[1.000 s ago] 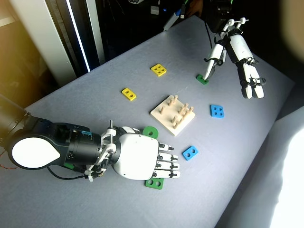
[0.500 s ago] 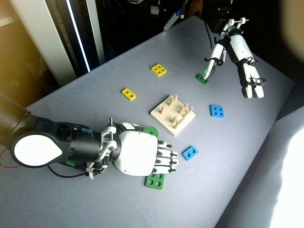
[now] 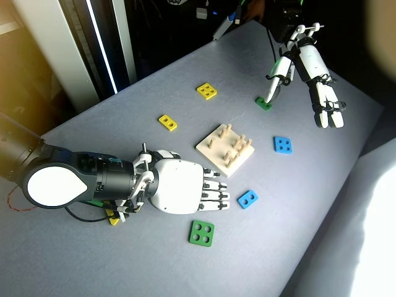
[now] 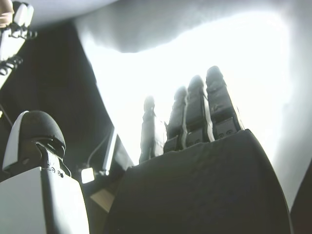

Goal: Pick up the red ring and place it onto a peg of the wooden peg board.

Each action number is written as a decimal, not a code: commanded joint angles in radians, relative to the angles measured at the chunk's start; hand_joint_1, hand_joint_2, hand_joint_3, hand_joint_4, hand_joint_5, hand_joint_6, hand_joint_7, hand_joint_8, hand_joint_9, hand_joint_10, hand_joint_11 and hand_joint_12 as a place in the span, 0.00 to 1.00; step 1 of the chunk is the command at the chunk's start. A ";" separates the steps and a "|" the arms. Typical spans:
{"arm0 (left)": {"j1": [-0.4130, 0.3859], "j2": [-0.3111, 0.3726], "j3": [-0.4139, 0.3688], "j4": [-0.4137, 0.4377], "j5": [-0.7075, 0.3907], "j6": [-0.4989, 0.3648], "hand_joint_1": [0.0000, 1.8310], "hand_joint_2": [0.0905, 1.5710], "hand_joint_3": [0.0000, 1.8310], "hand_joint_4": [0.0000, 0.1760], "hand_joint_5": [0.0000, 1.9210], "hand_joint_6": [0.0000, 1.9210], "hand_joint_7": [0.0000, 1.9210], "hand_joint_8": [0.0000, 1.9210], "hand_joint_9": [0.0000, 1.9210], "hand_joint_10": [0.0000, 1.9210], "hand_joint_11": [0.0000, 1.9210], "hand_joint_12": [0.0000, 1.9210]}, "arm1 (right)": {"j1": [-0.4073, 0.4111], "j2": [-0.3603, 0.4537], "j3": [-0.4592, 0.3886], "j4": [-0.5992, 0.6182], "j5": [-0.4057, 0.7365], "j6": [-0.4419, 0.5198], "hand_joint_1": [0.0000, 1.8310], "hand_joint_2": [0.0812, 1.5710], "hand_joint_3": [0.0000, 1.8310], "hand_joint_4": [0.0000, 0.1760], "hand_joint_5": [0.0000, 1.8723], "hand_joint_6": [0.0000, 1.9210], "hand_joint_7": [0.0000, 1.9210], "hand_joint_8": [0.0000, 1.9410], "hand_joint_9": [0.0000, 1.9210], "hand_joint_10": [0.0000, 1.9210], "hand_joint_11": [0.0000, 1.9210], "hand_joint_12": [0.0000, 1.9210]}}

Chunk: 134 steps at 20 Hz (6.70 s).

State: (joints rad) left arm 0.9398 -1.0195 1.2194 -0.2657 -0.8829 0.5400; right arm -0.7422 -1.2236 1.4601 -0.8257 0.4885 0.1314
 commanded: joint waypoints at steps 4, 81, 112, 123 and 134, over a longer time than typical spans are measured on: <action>-0.012 0.004 0.005 -0.002 -0.124 -0.010 0.27 0.64 0.00 0.93 0.06 0.00 0.00 0.00 0.00 0.00 0.00 0.00 | 0.005 -0.006 -0.003 0.011 0.075 0.018 0.45 0.62 0.00 0.16 0.29 0.01 0.11 0.00 0.05 0.00 0.00 0.13; -0.016 0.022 0.011 -0.024 -0.124 0.011 0.27 0.62 0.00 0.83 0.06 0.00 0.00 0.00 0.00 0.00 0.00 0.00 | 0.169 0.017 -0.082 -0.124 0.218 0.052 0.59 0.71 0.00 0.00 0.49 0.58 0.30 0.01 0.15 0.02 0.00 0.52; -0.037 0.025 0.010 -0.002 -0.107 0.016 0.26 0.63 0.00 0.96 0.06 0.00 0.00 0.00 0.00 0.00 0.00 0.00 | 0.183 -0.064 -0.044 -0.187 0.192 0.059 0.60 0.71 0.00 0.00 0.50 0.56 0.29 0.00 0.15 0.01 0.00 0.44; -0.043 0.024 0.010 0.002 -0.107 0.016 0.26 0.63 0.00 0.96 0.06 0.00 0.00 0.00 0.00 0.00 0.00 0.00 | 0.180 -0.088 -0.019 -0.248 0.169 0.112 0.59 0.72 0.00 0.00 0.48 0.58 0.29 0.00 0.16 0.00 0.00 0.46; -0.048 0.024 0.010 0.004 -0.107 0.016 0.26 0.64 0.00 0.89 0.05 0.00 0.00 0.00 0.00 0.00 0.00 0.00 | 0.173 -0.097 -0.011 -0.252 0.160 0.116 0.59 0.72 0.00 0.00 0.48 0.59 0.28 0.00 0.15 0.00 0.00 0.38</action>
State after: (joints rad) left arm 0.9035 -1.0027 1.2255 -0.2577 -0.8677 0.5568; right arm -0.5720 -1.3151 1.4487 -1.1183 0.5976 0.2413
